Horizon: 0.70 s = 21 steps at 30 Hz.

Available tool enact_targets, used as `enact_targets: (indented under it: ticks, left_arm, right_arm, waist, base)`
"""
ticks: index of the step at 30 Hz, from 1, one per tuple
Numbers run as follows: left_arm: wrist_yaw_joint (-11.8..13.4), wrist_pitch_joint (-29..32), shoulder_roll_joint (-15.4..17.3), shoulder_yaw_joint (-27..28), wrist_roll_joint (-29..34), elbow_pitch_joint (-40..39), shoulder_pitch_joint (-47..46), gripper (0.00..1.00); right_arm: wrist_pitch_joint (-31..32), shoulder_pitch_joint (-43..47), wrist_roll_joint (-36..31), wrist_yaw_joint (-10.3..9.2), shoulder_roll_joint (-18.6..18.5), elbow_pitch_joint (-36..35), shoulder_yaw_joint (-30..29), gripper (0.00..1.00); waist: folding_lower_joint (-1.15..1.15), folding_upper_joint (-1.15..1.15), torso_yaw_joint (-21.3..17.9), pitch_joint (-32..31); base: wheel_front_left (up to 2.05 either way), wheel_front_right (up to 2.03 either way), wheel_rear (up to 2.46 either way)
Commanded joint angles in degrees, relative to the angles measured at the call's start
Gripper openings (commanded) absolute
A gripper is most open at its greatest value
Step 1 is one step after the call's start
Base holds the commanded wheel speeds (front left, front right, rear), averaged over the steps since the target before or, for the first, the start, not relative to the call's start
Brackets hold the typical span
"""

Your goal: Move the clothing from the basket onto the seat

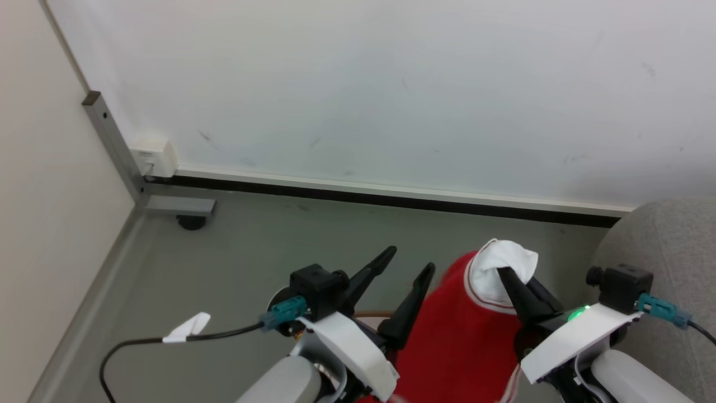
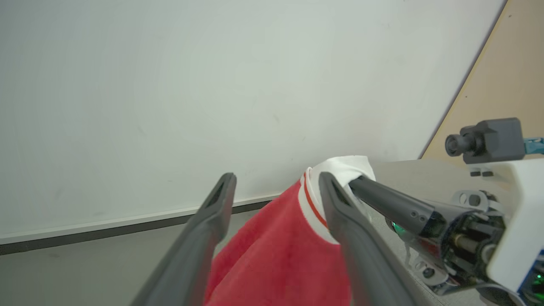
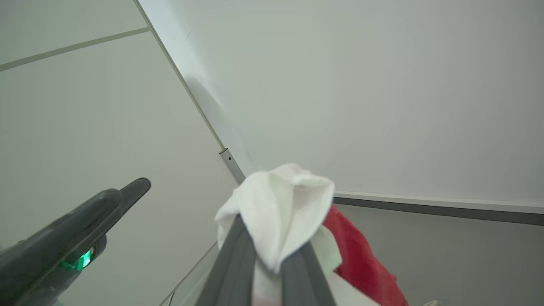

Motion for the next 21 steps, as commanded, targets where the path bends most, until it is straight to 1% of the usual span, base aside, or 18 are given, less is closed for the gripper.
enact_targets:
  ticks: [1,5,9,21]
  left_arm:
    - [0.3,-0.7,0.4,0.1,-0.1,-0.1,0.8,1.0]
    - [0.4,-1.3,0.6,0.0,-0.2,-0.3,1.4,1.0]
    - [0.2,-2.1,0.9,-0.1,-0.1,-0.6,1.9,1.0]
    - [0.2,-3.8,1.1,-0.5,0.8,-1.2,1.8,1.0]
  right_arm:
    - [0.0,0.6,-1.1,-0.12,-0.7,-0.3,-0.9,0.0]
    - [0.0,1.2,-3.1,-0.12,-1.6,-0.9,-2.3,0.0]
    - [0.0,1.3,-5.5,-0.12,-3.1,-2.1,-4.1,0.0]
    - [0.0,2.0,-12.2,-0.12,-7.5,-8.3,-10.1,0.0]
  waist:
    - [0.0,0.0,-0.7,0.1]
    - [0.0,0.0,-2.5,0.3]
    - [0.0,0.0,-5.1,0.6]
    - [0.0,0.0,-15.5,1.2]
  base:
    - [0.0,0.0,0.0]
    - [0.0,0.0,0.0]
    - [0.0,0.0,0.0]
    - [0.0,0.0,0.0]
